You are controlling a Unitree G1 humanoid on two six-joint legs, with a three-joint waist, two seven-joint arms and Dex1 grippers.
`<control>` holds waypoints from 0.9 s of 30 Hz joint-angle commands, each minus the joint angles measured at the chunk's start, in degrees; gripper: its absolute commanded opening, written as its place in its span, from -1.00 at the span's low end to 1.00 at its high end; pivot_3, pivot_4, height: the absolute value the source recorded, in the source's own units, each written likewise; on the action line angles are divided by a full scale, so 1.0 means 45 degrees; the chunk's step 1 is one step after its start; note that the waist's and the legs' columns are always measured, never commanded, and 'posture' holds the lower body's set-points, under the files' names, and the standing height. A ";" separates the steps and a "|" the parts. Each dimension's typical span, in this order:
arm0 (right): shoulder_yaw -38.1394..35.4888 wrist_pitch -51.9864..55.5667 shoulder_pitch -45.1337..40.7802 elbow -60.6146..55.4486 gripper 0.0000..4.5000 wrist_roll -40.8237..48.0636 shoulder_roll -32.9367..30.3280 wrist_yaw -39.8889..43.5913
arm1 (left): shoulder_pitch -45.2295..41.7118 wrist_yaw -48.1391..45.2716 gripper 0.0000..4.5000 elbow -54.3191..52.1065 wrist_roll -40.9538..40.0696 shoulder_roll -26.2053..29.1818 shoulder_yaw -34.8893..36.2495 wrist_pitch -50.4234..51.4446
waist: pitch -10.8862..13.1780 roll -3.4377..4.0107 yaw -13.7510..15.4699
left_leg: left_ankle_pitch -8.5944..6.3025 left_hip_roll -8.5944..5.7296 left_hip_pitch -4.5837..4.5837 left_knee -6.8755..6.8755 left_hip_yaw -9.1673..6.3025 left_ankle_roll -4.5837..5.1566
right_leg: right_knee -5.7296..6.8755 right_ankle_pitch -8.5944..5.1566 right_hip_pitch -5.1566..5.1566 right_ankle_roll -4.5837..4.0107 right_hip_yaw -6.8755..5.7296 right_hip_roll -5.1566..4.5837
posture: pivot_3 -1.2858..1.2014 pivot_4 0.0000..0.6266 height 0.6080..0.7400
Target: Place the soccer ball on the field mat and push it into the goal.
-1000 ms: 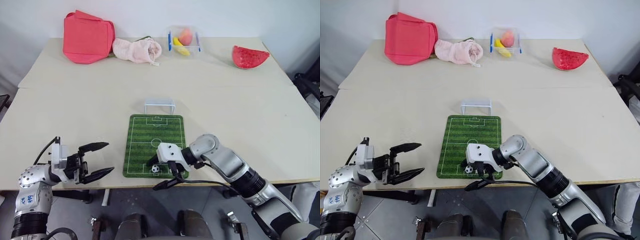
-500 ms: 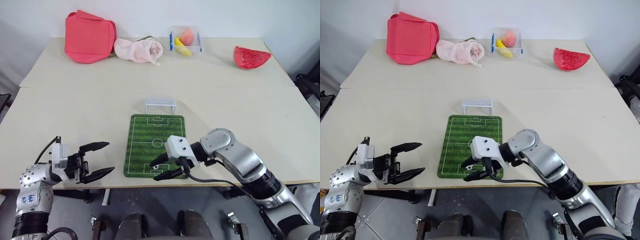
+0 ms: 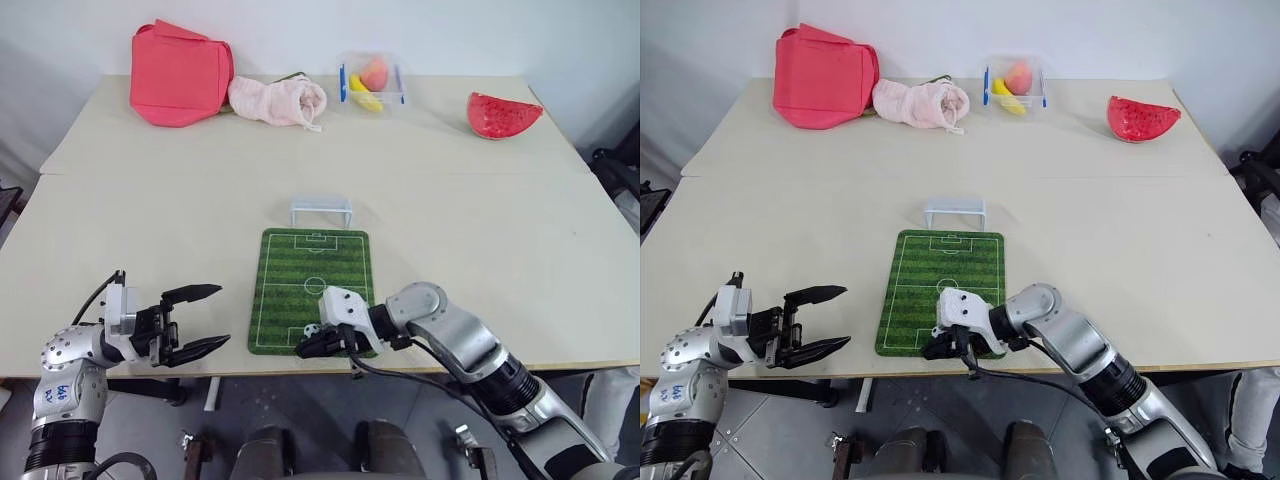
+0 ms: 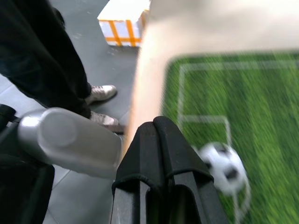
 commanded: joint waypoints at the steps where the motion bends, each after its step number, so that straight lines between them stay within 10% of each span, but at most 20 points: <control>1: -0.0880 -0.1009 -0.0814 0.1397 -0.99 -0.0279 0.0366 -0.0585 | -0.0049 -0.0058 1.00 -0.0347 -0.0053 0.0163 0.0072 -0.0043 | 0.0000 0.0000 -0.0010 | 0.0000 0.0001 0.0001 0.0000 0.0000 0.0000 | 0.0001 0.0000 0.0000 0.0000 0.0000 0.0002 | 0.03 -0.52 1.00; 9: -0.4538 -0.0870 -0.3413 0.3407 -0.99 0.0573 0.0772 -0.2850 | -0.0786 0.0292 1.00 0.0227 0.0139 0.0066 0.0091 -0.0194 | 0.0002 0.0002 -0.0019 | 0.0000 0.0025 -0.0001 -0.0011 -0.0009 -0.0001 | 0.0014 0.0000 -0.0011 0.0000 -0.0008 0.0003 | 0.03 -0.52 1.00; 20: -0.5718 0.0075 -0.2022 0.2086 -0.99 0.1132 -0.0965 -0.2372 | -0.1876 0.3430 1.00 0.0855 0.0433 -0.0346 0.0359 0.0963 | 0.0003 -0.0001 0.0027 | -0.0004 0.0000 -0.0011 -0.0010 -0.0030 0.0002 | 0.0011 0.0000 -0.0001 0.0000 -0.0019 0.0000 | 0.03 -0.52 1.00; 27: -0.6572 -0.1409 -0.0652 0.3756 -0.13 0.1621 -0.3017 -0.0097 | -0.2073 0.6210 1.00 0.0832 0.0580 -0.0254 0.0913 0.2465 | 0.0012 -0.0015 0.0003 | -0.0015 -0.0017 -0.0010 -0.0010 -0.0023 0.0022 | -0.0008 0.0000 0.0006 0.0001 -0.0016 -0.0013 | 0.03 -0.52 1.00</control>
